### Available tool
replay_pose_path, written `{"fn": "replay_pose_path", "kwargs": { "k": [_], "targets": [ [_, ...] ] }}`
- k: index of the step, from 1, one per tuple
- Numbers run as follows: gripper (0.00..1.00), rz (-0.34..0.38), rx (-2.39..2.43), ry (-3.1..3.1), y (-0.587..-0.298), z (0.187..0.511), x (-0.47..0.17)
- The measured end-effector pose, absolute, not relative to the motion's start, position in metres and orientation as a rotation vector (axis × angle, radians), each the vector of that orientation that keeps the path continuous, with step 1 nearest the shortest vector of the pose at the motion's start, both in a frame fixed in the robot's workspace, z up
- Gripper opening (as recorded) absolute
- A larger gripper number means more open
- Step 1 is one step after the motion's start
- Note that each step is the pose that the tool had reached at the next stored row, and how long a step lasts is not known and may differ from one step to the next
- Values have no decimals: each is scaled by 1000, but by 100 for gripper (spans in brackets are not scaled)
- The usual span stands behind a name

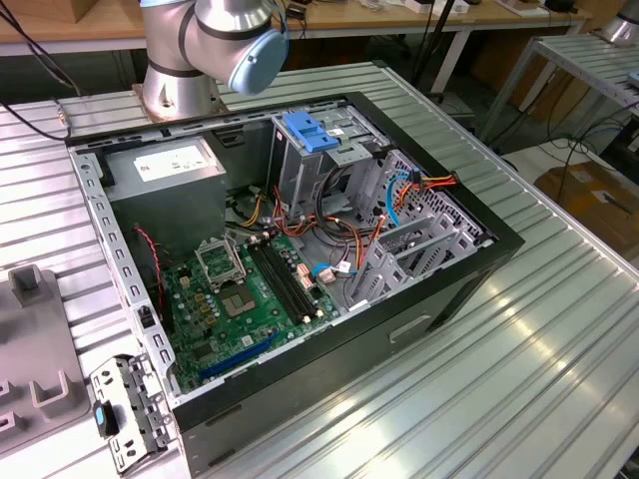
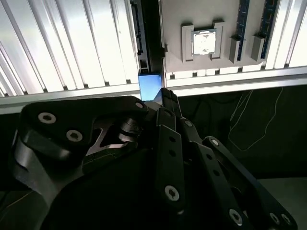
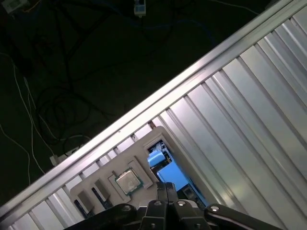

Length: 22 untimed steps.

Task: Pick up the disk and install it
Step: 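Pick up the disk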

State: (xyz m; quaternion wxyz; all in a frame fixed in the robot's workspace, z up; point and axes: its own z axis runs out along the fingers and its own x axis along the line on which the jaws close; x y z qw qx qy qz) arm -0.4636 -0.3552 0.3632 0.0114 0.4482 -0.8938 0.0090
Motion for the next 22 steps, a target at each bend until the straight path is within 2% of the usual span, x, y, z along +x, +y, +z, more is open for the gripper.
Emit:
{"fn": "replay_pose_path", "kwargs": {
  "k": [13, 22],
  "targets": [
    [11, 65, 1619, -2712, -355, 357, -464],
    [11, 66, 1628, -2709, -355, 357, -464]
  ]
}}
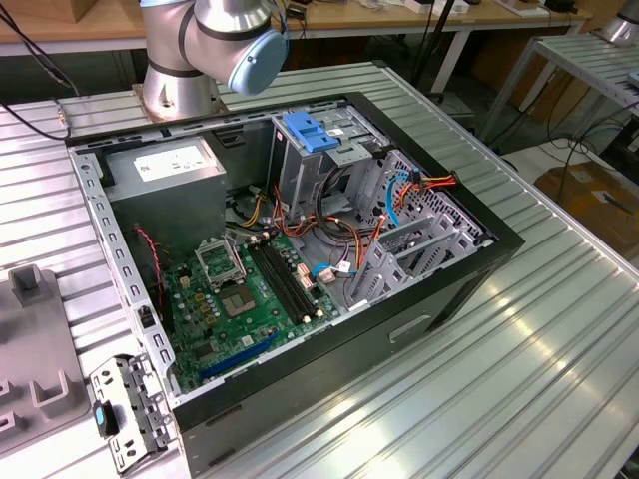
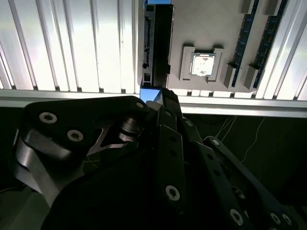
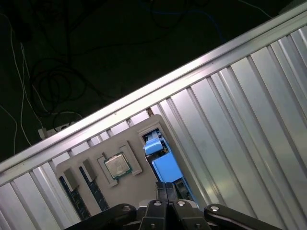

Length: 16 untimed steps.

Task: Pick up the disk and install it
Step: 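Pick up the disk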

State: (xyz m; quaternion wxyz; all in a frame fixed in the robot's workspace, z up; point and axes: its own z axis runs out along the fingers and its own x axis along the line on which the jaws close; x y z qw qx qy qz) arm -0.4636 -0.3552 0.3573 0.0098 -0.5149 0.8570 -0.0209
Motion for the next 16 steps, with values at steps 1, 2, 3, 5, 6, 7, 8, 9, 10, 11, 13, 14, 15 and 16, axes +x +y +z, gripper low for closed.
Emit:
{"fn": "replay_pose_path", "kwargs": {
  "k": [1, 2, 3, 5, 6, 7, 8, 9, 10, 11, 13, 14, 15, 16],
  "targets": [
    [11, -65, -1613, 2672, -355, 357, -464],
    [11, -65, -1624, 2665, -355, 357, -464],
    [11, -65, -1651, 2648, -355, 357, -464],
    [11, -65, -1689, 2622, -355, 356, -464],
    [11, -66, -1702, 2612, -355, 356, -464],
    [11, -66, -1715, 2603, -355, 355, -464],
    [11, -67, -1729, 2592, -355, 355, -464],
    [11, -68, -1746, 2579, -355, 354, -464],
    [11, -68, -1766, 2565, -355, 353, -464],
    [17, -68, -1798, 2541, -355, 350, -464],
    [17, -64, -1841, 2508, -355, 347, -464],
    [24, -59, -1857, 2493, -355, 346, -464],
    [24, -53, -1868, 2482, -355, 345, -465],
    [25, -43, -1876, 2470, -355, 345, -466]
  ]
}}
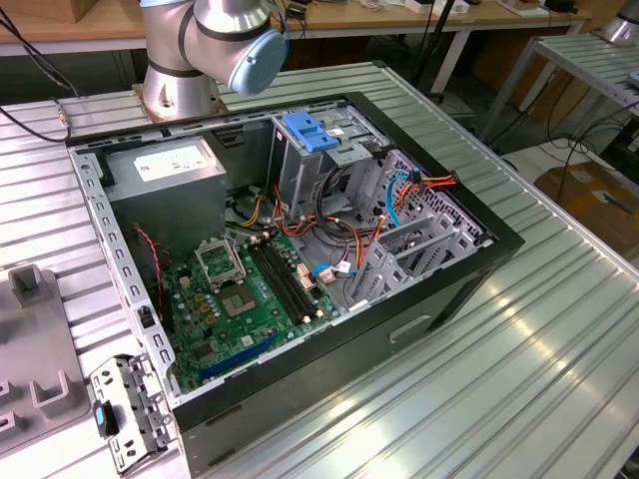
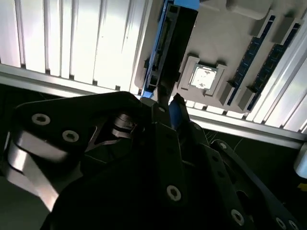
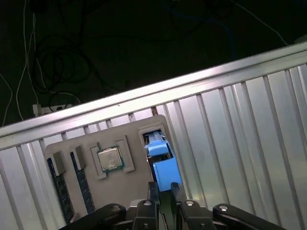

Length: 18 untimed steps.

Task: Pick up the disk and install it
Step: 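Pick up the disk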

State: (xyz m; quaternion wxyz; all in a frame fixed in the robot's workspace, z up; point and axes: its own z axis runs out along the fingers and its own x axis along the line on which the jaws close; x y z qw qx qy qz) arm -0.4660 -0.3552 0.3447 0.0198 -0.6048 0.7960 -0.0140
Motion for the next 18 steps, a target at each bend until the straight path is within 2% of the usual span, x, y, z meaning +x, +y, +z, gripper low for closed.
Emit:
{"fn": "replay_pose_path", "kwargs": {
  "k": [1, 2, 4, 5, 7, 18],
  "targets": [
    [25, -39, -1881, 2464, -355, 345, -467],
    [37, -32, -1887, 2455, -355, 345, -469],
    [49, -24, -1896, 2443, -355, 342, -475],
    [49, -24, -1898, 2441, -355, 339, -476],
    [62, -23, -1898, 2441, -354, 333, -476],
    [62, -16, -2020, 2345, -354, 327, -477]
  ]
}}
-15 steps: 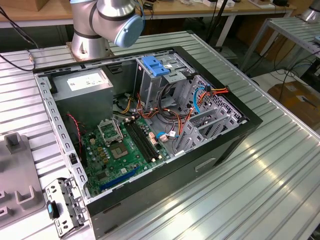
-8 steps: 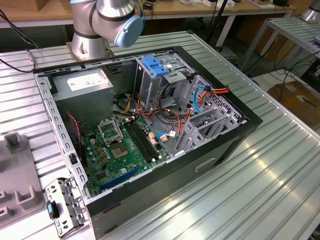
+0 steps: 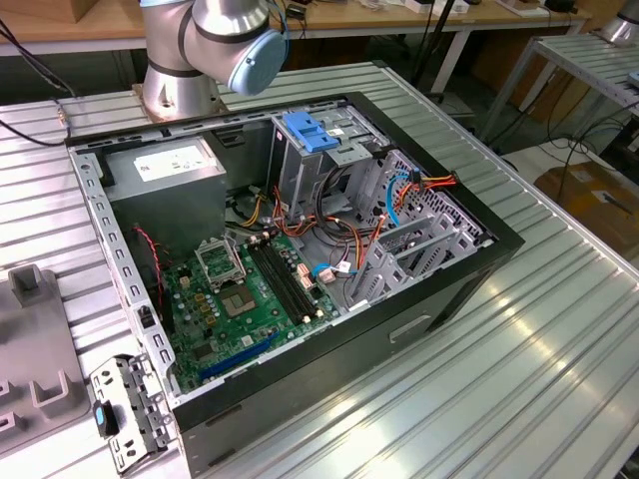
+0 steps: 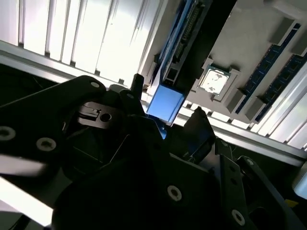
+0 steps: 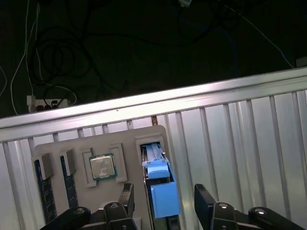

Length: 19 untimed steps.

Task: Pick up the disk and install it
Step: 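Pick up the disk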

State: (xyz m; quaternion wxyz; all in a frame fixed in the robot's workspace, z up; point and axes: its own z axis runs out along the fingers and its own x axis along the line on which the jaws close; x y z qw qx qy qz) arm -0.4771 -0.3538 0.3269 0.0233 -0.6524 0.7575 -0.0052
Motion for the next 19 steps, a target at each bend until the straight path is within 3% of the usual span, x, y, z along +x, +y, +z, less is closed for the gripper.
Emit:
{"fn": "replay_pose_path", "kwargs": {
  "k": [5, 19],
  "targets": [
    [62, 10, -2066, 2351, -353, 324, -477],
    [62, -21, -2187, 2231, -350, 310, -477]
  ]
}}
